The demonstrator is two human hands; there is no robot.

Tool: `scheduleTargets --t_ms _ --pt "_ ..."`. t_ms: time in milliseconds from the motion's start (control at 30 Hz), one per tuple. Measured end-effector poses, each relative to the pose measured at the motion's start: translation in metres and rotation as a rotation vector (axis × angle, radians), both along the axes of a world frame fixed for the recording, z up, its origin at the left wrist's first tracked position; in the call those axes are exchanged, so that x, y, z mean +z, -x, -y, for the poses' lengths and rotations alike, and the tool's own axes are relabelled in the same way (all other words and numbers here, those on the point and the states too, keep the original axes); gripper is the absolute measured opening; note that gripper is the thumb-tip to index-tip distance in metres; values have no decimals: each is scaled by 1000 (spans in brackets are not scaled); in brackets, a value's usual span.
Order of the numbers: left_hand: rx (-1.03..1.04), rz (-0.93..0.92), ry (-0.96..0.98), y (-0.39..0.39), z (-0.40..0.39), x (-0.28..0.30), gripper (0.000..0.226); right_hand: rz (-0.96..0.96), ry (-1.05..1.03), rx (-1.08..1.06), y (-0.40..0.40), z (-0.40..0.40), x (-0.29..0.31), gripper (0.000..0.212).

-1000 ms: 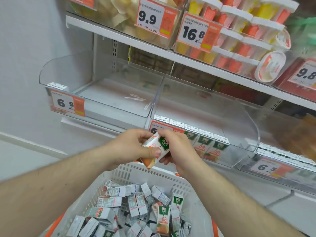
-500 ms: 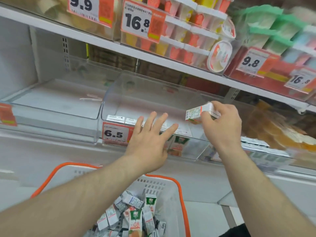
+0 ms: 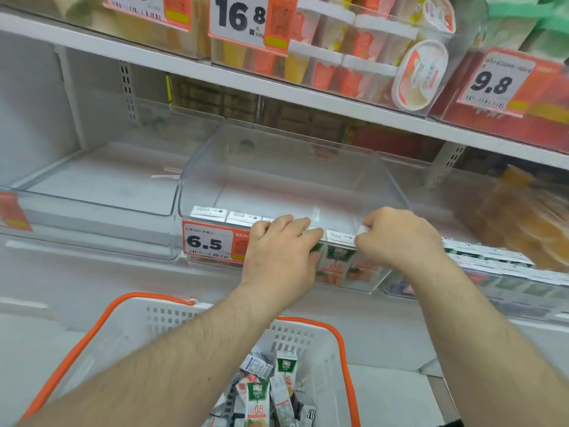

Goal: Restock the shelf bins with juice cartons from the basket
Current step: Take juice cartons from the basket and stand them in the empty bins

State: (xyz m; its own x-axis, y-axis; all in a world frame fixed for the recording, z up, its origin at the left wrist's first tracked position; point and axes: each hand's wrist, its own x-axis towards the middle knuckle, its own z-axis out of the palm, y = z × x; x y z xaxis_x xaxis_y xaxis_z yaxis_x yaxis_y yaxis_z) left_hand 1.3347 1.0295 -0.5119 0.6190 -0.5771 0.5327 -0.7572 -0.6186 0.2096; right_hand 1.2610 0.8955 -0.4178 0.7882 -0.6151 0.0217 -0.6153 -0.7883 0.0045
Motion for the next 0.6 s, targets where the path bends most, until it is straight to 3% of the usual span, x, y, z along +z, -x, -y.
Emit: scheduleTargets --t_ms 233,367,467,600 --pt "8 -5 0 1 0 2 35 -146 -205 -17 -3 -2 4 20" --pt "-9 -63 -55 6 -3 8 41 -144 -363 -43 0 -1 8 52" --pt "2 -88 -75 7 -1 10 44 -138 -378 -52 2 0 4 74" --pt "-13 -251 -82 7 -2 23 45 -162 -257 20 4 2 -8 80"
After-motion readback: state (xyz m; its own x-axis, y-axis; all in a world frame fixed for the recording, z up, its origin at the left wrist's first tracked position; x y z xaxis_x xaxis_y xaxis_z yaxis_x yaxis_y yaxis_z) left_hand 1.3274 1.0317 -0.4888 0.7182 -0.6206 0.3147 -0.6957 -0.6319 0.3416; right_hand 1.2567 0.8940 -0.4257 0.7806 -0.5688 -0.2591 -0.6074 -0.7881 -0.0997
